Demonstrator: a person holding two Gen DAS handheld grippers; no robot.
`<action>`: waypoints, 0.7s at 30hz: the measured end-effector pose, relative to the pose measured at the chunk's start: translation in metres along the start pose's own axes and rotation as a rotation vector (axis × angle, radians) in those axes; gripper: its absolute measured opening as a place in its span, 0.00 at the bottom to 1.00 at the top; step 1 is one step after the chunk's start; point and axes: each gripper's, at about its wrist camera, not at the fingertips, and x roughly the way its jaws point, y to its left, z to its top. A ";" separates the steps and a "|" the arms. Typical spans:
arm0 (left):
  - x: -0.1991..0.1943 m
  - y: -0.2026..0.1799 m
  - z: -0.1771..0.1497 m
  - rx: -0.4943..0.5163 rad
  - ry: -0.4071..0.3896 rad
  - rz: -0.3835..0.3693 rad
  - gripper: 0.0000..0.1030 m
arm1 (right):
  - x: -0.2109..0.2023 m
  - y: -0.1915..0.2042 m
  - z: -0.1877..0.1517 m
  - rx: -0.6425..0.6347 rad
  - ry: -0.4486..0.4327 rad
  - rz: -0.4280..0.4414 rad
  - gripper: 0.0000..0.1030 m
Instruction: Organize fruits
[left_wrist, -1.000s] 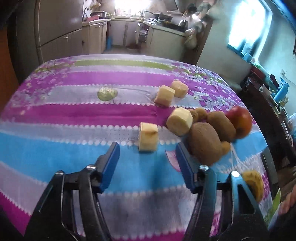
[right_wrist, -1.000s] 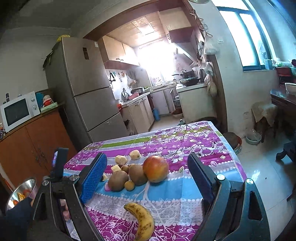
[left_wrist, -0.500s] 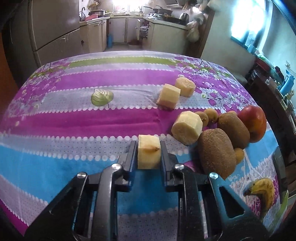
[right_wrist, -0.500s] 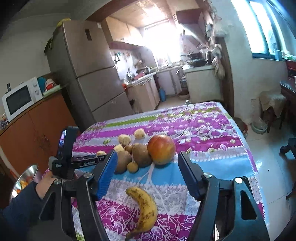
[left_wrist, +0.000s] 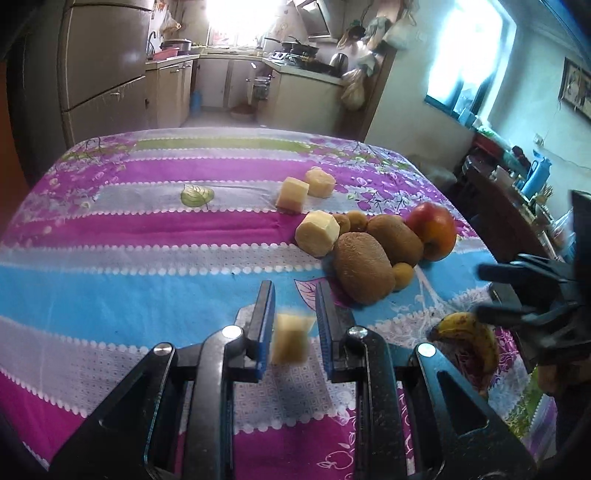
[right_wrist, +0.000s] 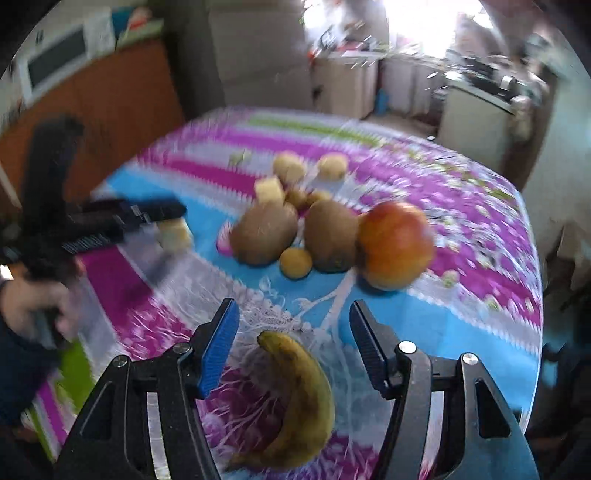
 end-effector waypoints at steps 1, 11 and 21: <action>-0.001 0.001 0.000 -0.005 -0.005 -0.002 0.22 | 0.007 0.002 0.003 -0.017 0.018 -0.003 0.57; -0.015 0.028 0.002 -0.093 -0.060 0.019 0.23 | 0.044 0.012 0.030 -0.082 0.080 0.007 0.56; -0.015 0.059 0.000 -0.155 -0.018 0.032 0.35 | 0.060 0.007 0.030 -0.062 0.105 0.022 0.51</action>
